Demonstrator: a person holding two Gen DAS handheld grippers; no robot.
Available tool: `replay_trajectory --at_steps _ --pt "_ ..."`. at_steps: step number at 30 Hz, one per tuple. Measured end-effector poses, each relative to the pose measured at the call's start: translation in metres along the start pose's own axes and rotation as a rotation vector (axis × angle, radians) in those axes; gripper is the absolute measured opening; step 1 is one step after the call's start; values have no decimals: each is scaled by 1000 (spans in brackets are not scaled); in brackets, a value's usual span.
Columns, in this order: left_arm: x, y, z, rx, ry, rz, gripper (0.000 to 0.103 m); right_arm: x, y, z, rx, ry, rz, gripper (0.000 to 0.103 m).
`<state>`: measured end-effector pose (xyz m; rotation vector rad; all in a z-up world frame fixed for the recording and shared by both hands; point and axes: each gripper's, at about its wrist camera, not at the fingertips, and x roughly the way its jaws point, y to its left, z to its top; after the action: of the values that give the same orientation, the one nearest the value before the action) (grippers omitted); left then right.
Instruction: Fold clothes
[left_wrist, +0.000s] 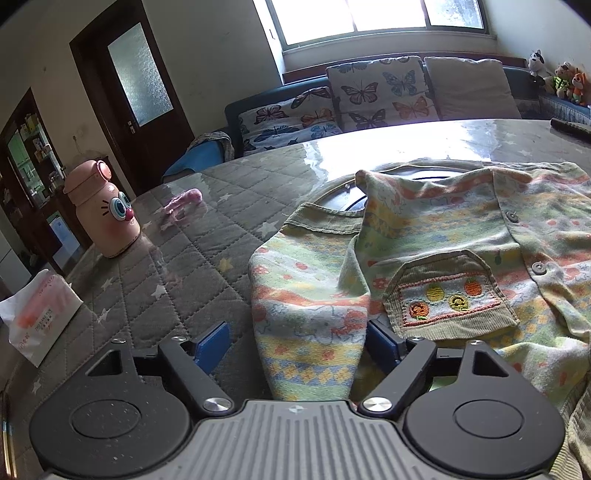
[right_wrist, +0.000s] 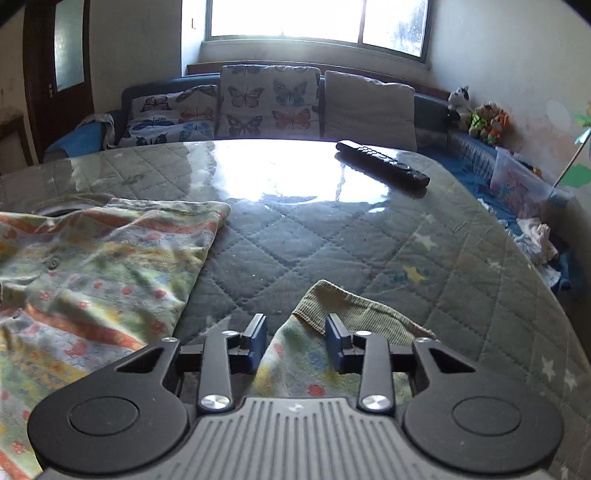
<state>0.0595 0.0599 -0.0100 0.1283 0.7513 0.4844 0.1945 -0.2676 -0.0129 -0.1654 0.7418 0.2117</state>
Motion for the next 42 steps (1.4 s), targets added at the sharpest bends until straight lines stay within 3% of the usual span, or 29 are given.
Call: replay_trajectory --at_steps 2,5,14,22,26,30,34,37,42 --pt "0 0 0 -1 0 0 83 -3 -3 1 16 -6 -3 2" --pt "0 0 0 1 0 0 83 -14 -11 1 44 -39 -1 2" --pt "0 0 0 1 -1 3 85 -97 -64 -14 164 -193 -64 2" --pt "1 1 0 -2 2 3 86 -128 -98 -70 305 -124 -132 2" --pt "1 1 0 0 3 4 86 -127 -109 -100 383 -58 -184 11" --pt "1 1 0 2 3 4 86 -131 -112 -105 366 -76 -254 16" --pt "0 1 0 -1 4 5 86 -125 -104 -91 307 -107 -213 17" --pt "1 2 1 -3 7 5 87 -103 -98 -81 289 -81 -144 17" --pt "2 3 1 -3 9 6 89 -75 -92 -75 269 -50 -106 21"
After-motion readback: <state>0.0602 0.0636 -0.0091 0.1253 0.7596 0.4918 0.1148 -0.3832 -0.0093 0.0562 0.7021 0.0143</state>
